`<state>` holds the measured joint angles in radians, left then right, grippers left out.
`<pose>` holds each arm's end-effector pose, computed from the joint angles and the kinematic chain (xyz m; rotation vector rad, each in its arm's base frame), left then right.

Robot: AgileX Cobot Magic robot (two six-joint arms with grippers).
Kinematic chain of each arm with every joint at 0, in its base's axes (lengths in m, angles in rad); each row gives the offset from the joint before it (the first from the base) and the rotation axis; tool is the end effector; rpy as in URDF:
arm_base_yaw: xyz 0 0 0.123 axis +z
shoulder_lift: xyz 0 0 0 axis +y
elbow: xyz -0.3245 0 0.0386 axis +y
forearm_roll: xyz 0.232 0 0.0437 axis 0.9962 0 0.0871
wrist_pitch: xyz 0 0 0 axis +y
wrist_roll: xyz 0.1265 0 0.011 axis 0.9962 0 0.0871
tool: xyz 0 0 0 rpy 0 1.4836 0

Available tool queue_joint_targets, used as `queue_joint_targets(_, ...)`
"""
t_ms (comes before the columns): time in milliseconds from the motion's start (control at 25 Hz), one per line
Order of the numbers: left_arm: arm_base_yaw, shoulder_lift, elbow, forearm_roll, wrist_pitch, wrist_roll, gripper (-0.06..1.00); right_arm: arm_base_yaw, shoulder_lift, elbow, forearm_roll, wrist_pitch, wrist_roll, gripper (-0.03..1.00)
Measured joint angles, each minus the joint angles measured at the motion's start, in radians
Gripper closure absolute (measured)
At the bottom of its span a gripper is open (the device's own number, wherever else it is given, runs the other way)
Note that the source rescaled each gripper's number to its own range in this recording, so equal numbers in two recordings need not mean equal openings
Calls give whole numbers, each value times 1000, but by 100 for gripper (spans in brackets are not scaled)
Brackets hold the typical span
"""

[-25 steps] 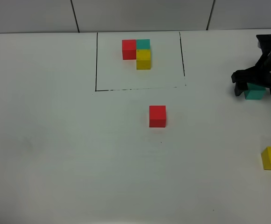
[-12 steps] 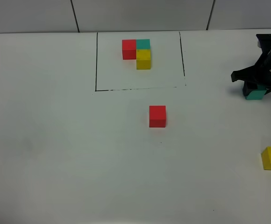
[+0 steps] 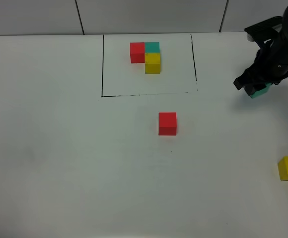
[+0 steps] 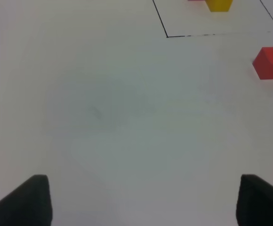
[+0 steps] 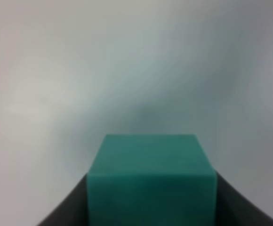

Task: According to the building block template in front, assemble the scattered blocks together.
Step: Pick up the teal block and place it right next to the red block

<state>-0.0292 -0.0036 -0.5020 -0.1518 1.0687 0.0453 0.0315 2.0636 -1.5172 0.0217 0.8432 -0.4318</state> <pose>-0.0312 -0.0159 0.2539 0.0843 2.0399 -0.1716 0.4418 0.0160 0.1850 -0.6428 2.8017 -0.0516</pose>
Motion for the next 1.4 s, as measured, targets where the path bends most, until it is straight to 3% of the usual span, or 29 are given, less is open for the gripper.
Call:
queue_joint_targets(240,0,0,0,0,0,0,25,168,-30,-7,-7,210,-334,96)
queue_joint_targets(320,0,0,0,0,0,0,25,225,-30,-7,-22,233,-399,96)
queue_joint_targets(680,0,0,0,0,0,0,25,341,-8,-7,-82,135,-474,96)
queue_joint_targets(1120,0,0,0,0,0,0,25,332,45,-7,1,108,-627,96)
queue_joint_targets(1400,0,0,0,0,0,0,25,332,92,-7,57,77,-657,96)
